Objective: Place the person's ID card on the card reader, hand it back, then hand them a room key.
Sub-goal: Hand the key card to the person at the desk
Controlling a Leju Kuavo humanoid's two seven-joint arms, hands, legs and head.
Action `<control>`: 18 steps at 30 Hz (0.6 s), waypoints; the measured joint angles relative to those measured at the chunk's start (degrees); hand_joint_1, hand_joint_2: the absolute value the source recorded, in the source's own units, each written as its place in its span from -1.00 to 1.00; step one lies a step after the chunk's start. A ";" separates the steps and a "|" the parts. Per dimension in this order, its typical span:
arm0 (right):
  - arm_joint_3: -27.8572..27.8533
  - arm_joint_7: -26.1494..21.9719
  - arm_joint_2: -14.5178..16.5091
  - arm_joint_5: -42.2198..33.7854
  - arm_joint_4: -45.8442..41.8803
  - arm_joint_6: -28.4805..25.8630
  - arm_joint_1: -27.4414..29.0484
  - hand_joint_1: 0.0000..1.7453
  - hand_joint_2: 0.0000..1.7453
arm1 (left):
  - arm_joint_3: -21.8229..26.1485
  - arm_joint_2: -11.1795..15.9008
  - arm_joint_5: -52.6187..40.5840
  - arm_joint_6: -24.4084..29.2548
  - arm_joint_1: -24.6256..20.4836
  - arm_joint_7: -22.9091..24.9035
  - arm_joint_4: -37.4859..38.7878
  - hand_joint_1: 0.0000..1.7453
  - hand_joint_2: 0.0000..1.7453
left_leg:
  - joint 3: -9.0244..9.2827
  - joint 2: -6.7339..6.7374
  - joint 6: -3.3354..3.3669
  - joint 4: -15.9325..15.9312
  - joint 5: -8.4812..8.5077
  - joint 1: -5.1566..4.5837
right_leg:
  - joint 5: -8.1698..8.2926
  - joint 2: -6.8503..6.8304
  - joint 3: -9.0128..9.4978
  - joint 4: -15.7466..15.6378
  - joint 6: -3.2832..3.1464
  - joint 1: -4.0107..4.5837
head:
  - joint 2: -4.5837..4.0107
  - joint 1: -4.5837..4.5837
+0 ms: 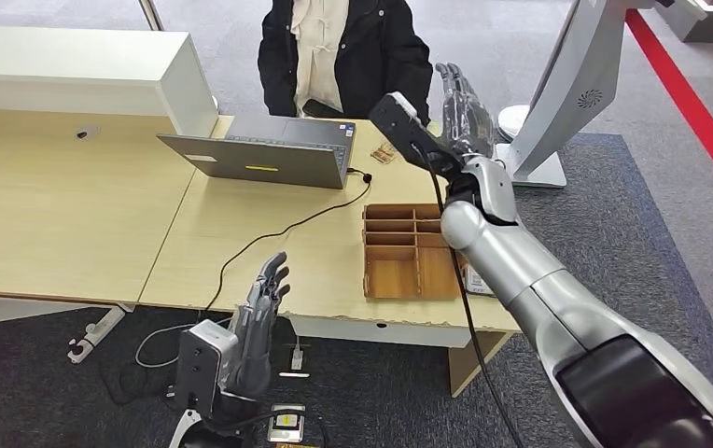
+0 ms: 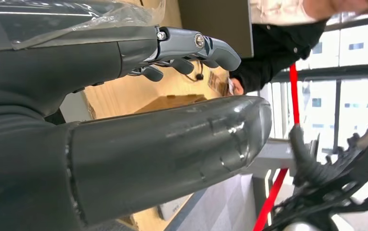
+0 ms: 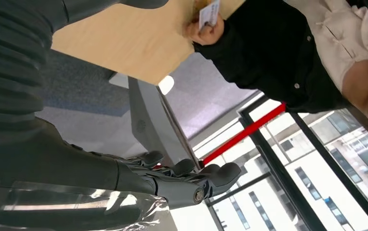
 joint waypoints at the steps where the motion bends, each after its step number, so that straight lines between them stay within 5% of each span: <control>1: 0.06 0.64 -0.57 0.25 -1.24 0.66 1.20 -1.00 1.00 | 0.03 -0.03 -0.27 0.45 0.34 -0.05 -0.11 -1.00 -1.00 | 0.00 0.00 0.00 0.00 0.00 0.00 | 0.00 0.00 0.00 0.00 0.00 0.00 | 0.00 0.00; 8: 0.42 2.13 -3.54 1.88 -5.34 4.67 6.99 -1.00 1.00 | 0.07 -0.08 -1.33 1.30 1.08 0.89 -0.55 -1.00 -1.00 | -0.01 -0.01 0.00 0.00 -0.01 0.00 | 0.00 0.00 0.00 -0.01 0.00 -0.01 | 0.00 -0.01; 18: 1.23 0.16 -3.96 3.07 -5.62 4.60 11.35 -1.00 1.00 | 1.06 0.19 -1.98 -0.24 0.94 2.57 -0.57 -1.00 -1.00 | -0.02 -0.01 -0.01 0.00 0.00 0.03 | 0.00 0.00 0.00 0.00 0.00 0.03 | -0.01 0.00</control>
